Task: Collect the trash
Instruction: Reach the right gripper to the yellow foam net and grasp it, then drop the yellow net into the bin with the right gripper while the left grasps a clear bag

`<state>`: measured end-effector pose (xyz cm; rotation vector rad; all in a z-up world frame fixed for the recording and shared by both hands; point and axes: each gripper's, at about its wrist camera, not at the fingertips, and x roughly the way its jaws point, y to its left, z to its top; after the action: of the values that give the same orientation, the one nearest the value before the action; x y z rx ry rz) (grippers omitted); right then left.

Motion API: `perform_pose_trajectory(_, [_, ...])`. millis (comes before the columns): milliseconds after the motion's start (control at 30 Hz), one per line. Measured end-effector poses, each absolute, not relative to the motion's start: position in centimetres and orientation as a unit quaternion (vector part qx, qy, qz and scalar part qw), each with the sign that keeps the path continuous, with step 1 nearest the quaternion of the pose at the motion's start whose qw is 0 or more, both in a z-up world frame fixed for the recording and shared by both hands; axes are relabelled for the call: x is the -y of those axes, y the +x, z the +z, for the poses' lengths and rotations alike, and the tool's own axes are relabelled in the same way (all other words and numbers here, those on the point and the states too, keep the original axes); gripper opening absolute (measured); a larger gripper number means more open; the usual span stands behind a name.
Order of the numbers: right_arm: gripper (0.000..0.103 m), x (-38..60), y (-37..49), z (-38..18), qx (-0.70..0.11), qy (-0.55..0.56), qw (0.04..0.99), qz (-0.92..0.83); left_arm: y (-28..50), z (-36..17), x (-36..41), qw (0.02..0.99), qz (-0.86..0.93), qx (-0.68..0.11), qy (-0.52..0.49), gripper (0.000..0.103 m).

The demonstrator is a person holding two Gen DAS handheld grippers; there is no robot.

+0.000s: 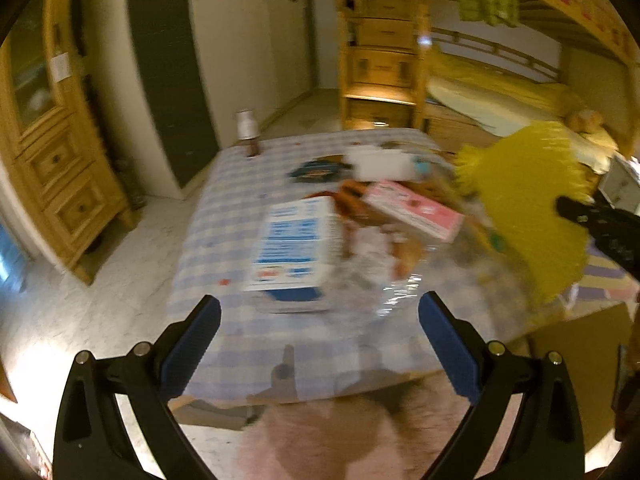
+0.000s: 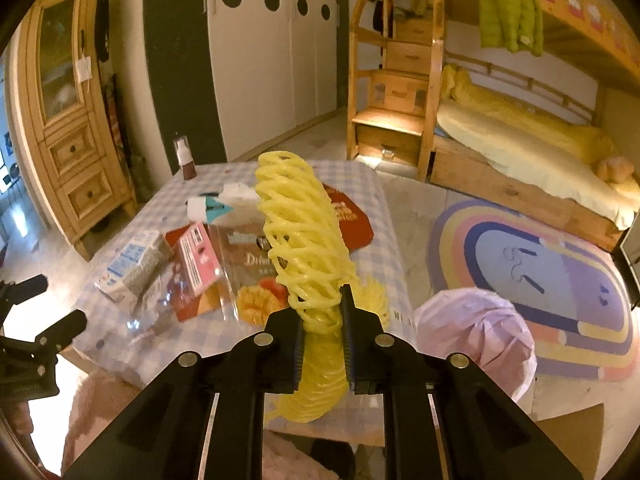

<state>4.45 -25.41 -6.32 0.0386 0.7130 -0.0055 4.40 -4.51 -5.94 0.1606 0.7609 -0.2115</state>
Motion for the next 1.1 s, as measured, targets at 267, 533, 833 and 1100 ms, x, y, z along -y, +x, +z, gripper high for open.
perform_pose_trajectory(267, [0.016,27.9,4.1,-8.3,-0.369,0.064,0.927,0.018,5.0,-7.2,10.3,0.904,-0.176,-0.378,0.092,0.081])
perform_pose_trajectory(533, [0.016,29.5,3.9,-8.8,-0.367,0.089,0.925,0.033,7.8,-8.6,15.2,0.884,-0.22,-0.405,0.073,0.055])
perform_pose_trajectory(833, [0.016,30.0,3.3,-8.7,-0.363,0.099,0.926,0.035,10.5,-9.5,16.6,0.878,-0.21,-0.427,0.046,0.014])
perform_pose_trajectory(1100, [0.016,31.5,0.1,-5.5,-0.315,0.102,0.944,-0.002,7.2,-6.8,17.0,0.908,-0.213,-0.348,0.093,0.0])
